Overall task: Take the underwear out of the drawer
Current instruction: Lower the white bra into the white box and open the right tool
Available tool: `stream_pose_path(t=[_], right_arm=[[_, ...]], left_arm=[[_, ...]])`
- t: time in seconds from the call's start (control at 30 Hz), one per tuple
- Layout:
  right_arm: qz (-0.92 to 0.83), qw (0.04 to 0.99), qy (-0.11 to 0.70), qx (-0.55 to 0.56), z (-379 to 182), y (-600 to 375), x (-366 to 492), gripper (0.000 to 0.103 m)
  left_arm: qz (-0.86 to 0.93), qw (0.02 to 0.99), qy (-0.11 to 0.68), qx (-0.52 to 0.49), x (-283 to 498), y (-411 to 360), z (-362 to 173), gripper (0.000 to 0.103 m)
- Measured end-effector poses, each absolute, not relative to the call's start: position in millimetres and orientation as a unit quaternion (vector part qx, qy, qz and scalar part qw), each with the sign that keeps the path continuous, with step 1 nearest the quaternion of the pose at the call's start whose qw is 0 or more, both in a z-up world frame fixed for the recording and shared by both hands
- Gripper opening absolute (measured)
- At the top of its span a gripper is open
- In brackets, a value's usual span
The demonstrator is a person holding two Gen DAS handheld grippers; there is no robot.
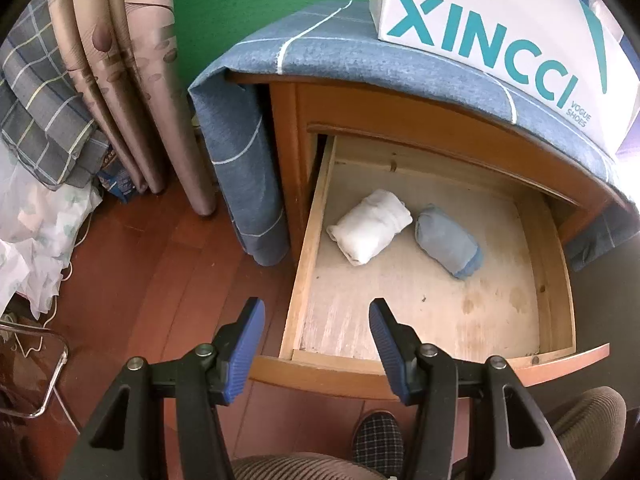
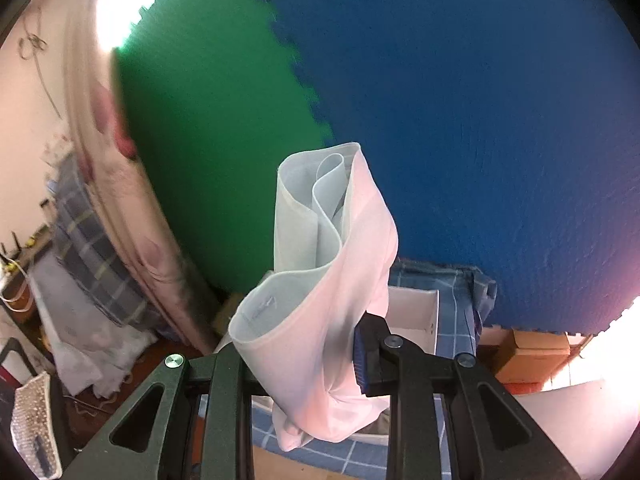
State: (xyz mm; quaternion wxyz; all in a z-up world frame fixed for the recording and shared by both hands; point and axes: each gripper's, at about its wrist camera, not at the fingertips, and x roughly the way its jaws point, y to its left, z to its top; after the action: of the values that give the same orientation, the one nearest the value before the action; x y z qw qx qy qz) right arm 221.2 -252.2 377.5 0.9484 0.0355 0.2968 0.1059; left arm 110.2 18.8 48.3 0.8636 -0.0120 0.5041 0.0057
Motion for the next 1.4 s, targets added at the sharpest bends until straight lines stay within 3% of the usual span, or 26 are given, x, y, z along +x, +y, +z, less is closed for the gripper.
stream_pose_path(t=[0.37,0.7,0.8,1.0,1.4], right_arm=[[0.056,0.911,0.408,0.011,260,-247,298,0.025],[0.077,0.894,0.441,-0.005,220,-217,315,0.038],[0.081,0.893,0.442,-0.013,215,-209,313,0.044],[0.095,0.891,0.443,-0.009,217,-209,308,0.067],[0.121,0.905,0.408,-0.014,255,-206,263,0.074]], left_arm=[[0.003,0.859,0.512,-0.006,112,17,44,0.056],[-0.003,0.855,0.518,-0.011,115,20,40,0.056],[-0.004,0.854,0.519,-0.014,116,21,40,0.056],[-0.005,0.853,0.522,-0.018,116,21,39,0.056],[-0.005,0.854,0.521,-0.018,115,21,39,0.056]])
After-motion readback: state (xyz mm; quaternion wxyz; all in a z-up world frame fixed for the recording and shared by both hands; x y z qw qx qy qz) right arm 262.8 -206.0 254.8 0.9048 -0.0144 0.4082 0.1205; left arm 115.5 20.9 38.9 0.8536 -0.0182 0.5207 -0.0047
